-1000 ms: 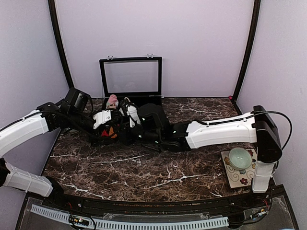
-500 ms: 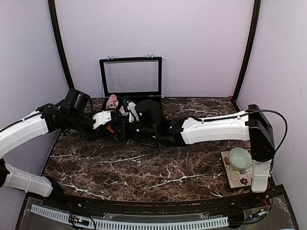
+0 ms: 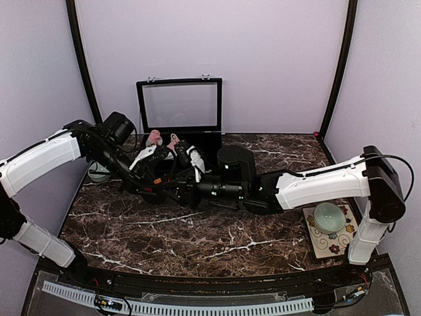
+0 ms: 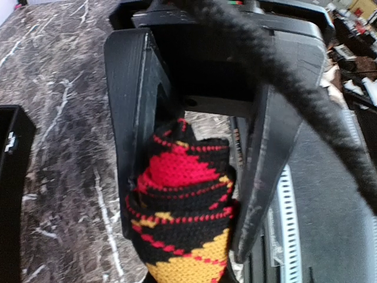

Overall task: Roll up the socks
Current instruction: Roll the sock, then place the sock in the storage box.

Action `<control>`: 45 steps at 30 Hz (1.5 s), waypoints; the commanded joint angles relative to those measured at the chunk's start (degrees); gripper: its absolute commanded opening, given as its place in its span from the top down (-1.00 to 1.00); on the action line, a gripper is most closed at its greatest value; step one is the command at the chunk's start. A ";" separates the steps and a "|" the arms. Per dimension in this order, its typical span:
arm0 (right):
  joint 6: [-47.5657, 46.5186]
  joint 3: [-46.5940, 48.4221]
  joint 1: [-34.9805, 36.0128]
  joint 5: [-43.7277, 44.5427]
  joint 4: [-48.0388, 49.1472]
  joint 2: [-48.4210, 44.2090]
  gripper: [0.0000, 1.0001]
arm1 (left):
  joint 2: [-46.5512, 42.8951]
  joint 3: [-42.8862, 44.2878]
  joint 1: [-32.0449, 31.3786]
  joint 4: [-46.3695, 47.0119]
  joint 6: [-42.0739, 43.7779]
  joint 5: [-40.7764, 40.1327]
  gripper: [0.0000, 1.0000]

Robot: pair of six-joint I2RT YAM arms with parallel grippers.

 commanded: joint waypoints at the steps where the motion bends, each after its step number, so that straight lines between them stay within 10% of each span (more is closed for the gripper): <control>1: -4.33 2.41 -0.03 -2.91 1.88 -1.22 0.43 | -0.37 1.24 0.32 -8.39 3.31 7.15 1.00; 6: -4.79 5.64 -0.10 -4.19 -0.92 0.66 1.00 | -1.09 1.20 0.37 -8.08 2.87 6.84 0.66; 10: -6.10 7.73 -0.86 1.27 -4.48 2.21 1.00 | -3.36 -0.84 1.57 -0.91 -2.08 -1.24 -0.10; 14: -12.41 15.15 -3.32 14.46 -15.88 6.60 1.00 | -5.26 -4.16 11.69 8.22 -6.88 -6.13 -0.46; 27: -26.20 56.17 -9.77 24.45 -38.05 36.62 1.00 | -1.36 -13.22 32.00 13.85 -6.89 -1.39 -0.48; 45: -25.71 55.71 -11.71 26.18 -27.63 39.90 1.00 | -2.80 -16.86 32.25 13.28 -3.52 0.03 -0.55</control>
